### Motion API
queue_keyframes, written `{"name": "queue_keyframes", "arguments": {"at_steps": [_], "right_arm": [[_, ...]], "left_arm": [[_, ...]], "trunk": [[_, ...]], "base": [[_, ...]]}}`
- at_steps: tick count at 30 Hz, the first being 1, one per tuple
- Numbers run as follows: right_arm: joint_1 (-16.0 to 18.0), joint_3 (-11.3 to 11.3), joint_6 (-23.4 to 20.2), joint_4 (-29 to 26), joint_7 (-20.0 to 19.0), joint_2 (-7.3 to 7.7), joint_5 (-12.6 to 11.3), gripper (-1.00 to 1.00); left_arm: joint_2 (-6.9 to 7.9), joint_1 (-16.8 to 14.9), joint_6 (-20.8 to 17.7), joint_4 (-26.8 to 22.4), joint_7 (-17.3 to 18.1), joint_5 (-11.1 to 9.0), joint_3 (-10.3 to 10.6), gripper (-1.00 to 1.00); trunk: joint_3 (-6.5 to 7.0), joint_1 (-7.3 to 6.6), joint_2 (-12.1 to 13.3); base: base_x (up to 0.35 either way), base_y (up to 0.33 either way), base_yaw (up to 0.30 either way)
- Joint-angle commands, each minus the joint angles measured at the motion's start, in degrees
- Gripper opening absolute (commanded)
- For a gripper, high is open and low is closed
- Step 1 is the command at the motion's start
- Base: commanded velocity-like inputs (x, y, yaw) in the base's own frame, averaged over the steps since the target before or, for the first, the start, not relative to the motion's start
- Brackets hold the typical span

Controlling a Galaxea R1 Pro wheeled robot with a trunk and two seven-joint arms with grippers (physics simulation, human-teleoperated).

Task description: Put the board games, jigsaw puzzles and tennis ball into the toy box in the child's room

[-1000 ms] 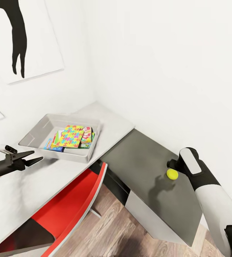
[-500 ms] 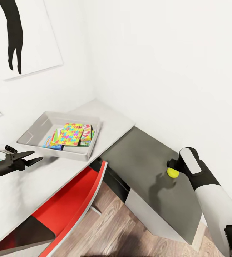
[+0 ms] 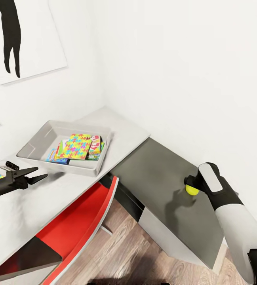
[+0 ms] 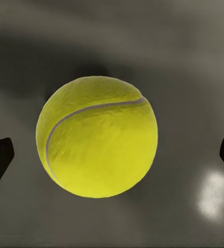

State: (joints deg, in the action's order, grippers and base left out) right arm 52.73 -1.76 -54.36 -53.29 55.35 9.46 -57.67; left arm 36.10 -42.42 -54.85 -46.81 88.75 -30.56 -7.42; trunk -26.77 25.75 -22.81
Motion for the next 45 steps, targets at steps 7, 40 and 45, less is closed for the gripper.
{"name": "queue_keyframes", "arguments": {"at_steps": [7, 40, 45], "right_arm": [[0.43, -0.25, -0.22, -0.20, 0.57, -0.13, -0.51, 1.00], [2.63, -0.86, -0.22, -0.19, 0.60, -0.44, -0.51, 1.00], [2.64, -0.87, -0.22, -0.15, 0.57, -0.42, -0.51, 1.00]], "left_arm": [[0.02, -0.03, -0.61, -0.02, 0.20, -0.03, 0.05, 1.00], [0.00, -0.03, -0.56, -0.01, 0.20, -0.03, 0.12, 1.00], [0.01, -0.03, -0.57, -0.01, 0.20, -0.03, 0.13, 1.00]], "trunk": [[-0.38, 0.03, -0.11], [-1.05, 0.03, -0.11], [-1.09, 0.03, -0.11]], "base": [[0.000, 0.000, 0.000], [0.000, 0.000, 0.000], [0.000, 0.000, 0.000]]}}
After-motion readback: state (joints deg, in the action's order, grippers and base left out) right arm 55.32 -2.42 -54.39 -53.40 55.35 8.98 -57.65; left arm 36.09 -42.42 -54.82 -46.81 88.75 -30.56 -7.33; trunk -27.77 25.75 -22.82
